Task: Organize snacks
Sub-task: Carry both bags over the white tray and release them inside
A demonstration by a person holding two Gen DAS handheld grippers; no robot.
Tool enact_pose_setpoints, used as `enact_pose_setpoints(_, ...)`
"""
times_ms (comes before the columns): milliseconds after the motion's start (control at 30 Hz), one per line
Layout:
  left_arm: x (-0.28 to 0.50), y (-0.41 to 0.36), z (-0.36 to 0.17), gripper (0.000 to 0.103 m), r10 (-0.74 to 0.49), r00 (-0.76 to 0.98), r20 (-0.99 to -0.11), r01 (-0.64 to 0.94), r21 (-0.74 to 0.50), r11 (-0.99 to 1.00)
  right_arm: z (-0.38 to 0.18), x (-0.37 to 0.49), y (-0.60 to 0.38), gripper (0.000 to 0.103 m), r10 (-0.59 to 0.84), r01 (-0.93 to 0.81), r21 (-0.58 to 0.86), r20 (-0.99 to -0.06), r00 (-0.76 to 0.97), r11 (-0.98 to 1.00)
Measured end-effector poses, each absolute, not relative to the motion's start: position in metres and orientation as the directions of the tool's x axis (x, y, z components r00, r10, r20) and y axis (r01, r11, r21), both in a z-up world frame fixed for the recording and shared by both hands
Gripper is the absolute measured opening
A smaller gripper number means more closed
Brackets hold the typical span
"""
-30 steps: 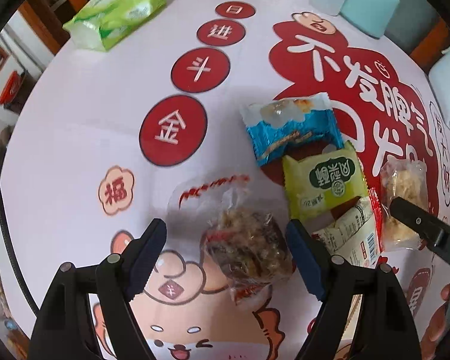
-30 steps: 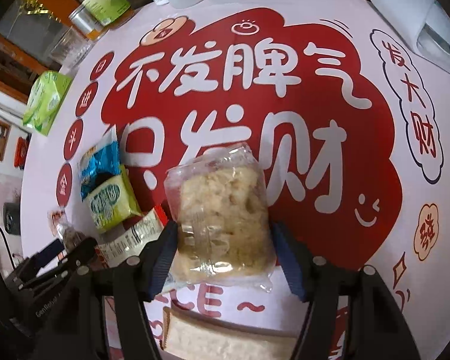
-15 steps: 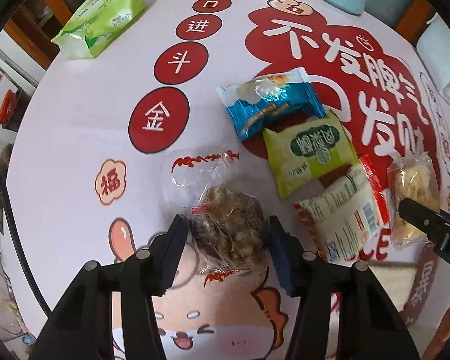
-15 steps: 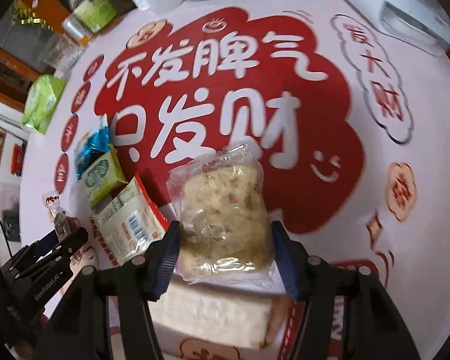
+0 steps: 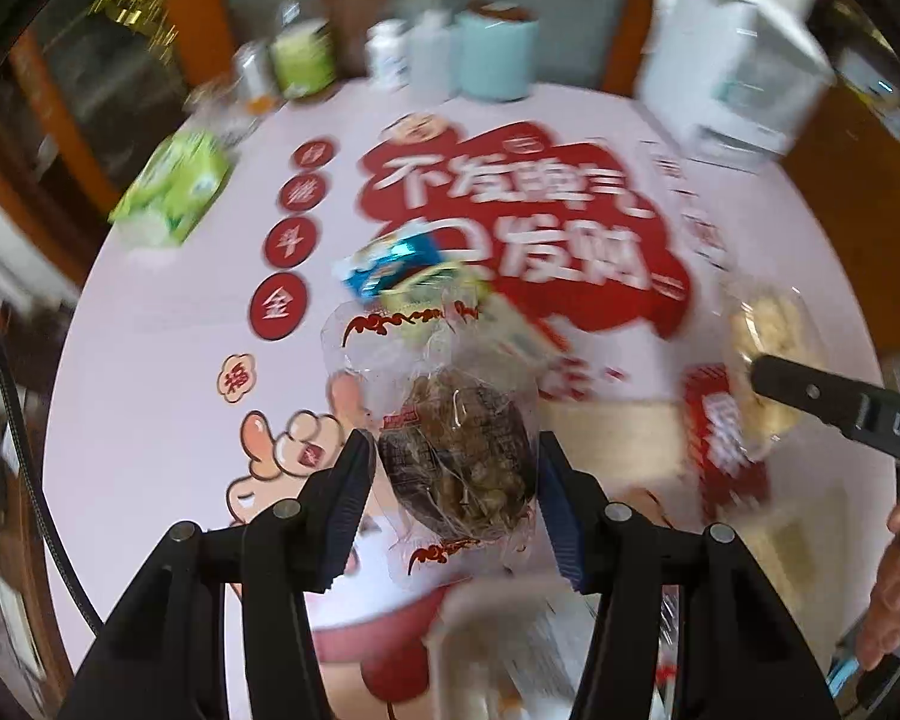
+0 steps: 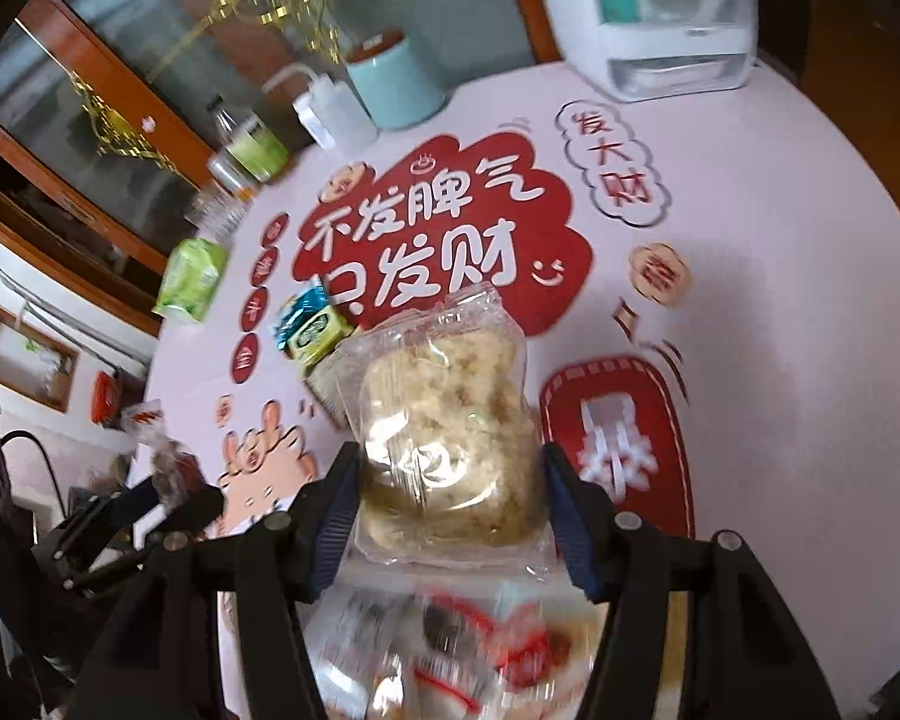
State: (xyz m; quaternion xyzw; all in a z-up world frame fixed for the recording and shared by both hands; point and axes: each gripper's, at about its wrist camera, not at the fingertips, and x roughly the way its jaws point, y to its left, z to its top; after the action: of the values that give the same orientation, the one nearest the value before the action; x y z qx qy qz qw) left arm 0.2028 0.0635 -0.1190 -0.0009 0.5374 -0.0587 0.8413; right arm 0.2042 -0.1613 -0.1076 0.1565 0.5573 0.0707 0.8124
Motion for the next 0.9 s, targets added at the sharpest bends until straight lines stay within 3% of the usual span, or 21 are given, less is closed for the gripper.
enact_pose_setpoints(300,0.101,0.023,-0.098,0.052,-0.192,0.432,-0.881,0.366,-0.023,0.93,-0.084,0.098,-0.175,0.059,0.217,0.116,0.304,-0.856,0.469,0.946)
enact_pose_setpoints(567,0.056,0.004,-0.1,0.052,-0.215,0.443,-0.87,0.466,0.018,0.884,-0.07,0.034,-0.175,0.059,0.119,0.154,0.236,-0.834,0.539,0.959)
enact_pose_setpoints(900,0.024,-0.012,-0.114,0.053,-0.223,0.404,-0.887,0.55,0.041,0.834,-0.108,-0.001,-0.167,0.059,0.068,0.187,0.168,-0.892,0.446,0.968)
